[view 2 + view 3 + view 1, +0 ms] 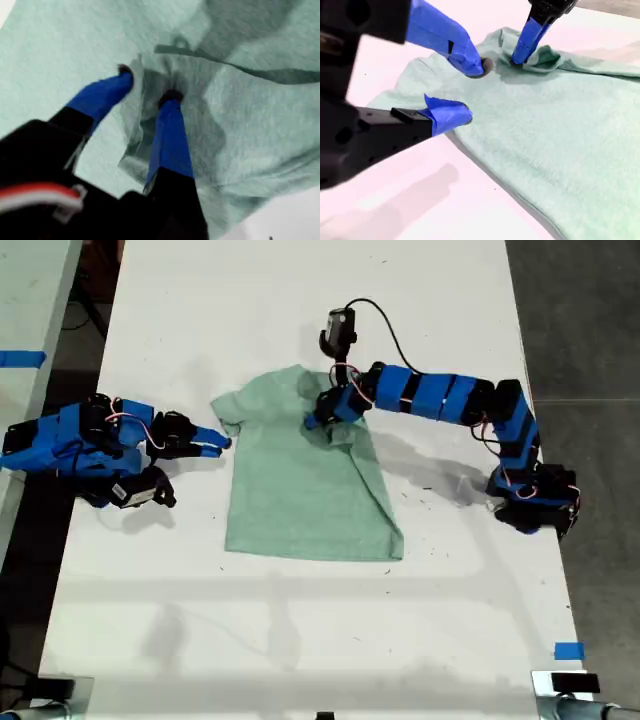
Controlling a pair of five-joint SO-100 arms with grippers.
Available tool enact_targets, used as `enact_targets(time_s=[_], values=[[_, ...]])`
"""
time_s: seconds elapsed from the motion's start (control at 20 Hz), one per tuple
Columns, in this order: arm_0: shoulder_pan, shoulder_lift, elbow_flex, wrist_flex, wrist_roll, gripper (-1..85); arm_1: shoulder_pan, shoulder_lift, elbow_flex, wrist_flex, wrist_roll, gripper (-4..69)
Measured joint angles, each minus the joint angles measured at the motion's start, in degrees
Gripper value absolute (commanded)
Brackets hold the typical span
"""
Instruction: Fold t shirt
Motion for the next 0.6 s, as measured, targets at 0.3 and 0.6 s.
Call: enact_targets(time_s=[0.3,0.6], values=[[0.0,0.0,0.0,0.0,0.0,11.4,-0.5,9.7,0.0,12.8,4.0,19.2],[0.0,0.0,0.0,0.0,0.0,11.4,-1.1,38.3,6.1,38.1,13.9,18.6]])
